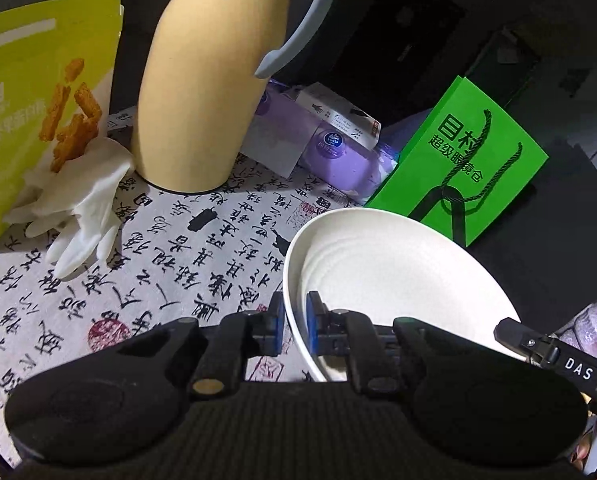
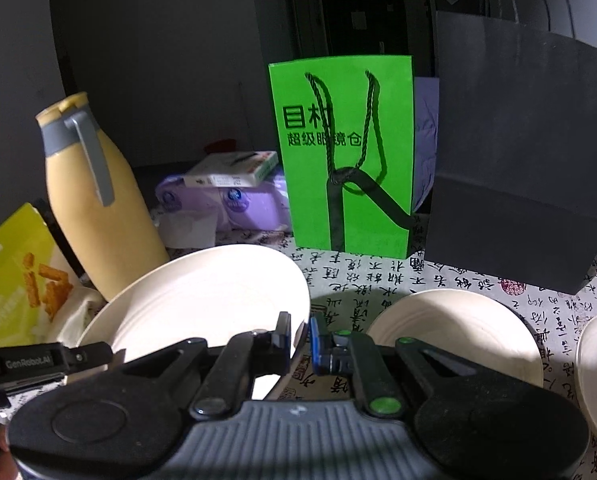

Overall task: Organize plates and bowls
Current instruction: 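Lift the cream plate with the left tool and carry it toward the bowls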

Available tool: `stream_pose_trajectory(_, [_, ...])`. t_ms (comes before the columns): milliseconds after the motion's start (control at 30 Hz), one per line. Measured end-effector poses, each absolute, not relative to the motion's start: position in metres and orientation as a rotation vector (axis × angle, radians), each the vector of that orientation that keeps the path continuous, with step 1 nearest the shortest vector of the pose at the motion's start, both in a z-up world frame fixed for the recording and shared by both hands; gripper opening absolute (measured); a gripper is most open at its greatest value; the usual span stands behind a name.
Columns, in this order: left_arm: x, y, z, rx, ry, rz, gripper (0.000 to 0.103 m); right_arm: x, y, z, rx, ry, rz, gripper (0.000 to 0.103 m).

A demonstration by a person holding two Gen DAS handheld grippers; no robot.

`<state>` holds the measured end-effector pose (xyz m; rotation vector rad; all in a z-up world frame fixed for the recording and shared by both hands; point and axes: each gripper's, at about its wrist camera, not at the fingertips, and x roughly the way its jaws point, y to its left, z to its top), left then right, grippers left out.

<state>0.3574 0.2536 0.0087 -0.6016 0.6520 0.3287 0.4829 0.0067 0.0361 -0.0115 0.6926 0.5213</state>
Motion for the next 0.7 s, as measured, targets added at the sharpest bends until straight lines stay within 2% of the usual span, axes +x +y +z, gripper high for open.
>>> stream_pose_trajectory(700, [0.277,0.204,0.061,-0.508,0.557,0.302,0.011,0.387,-0.051,0.075,0.025,0.572,0.536,0.01])
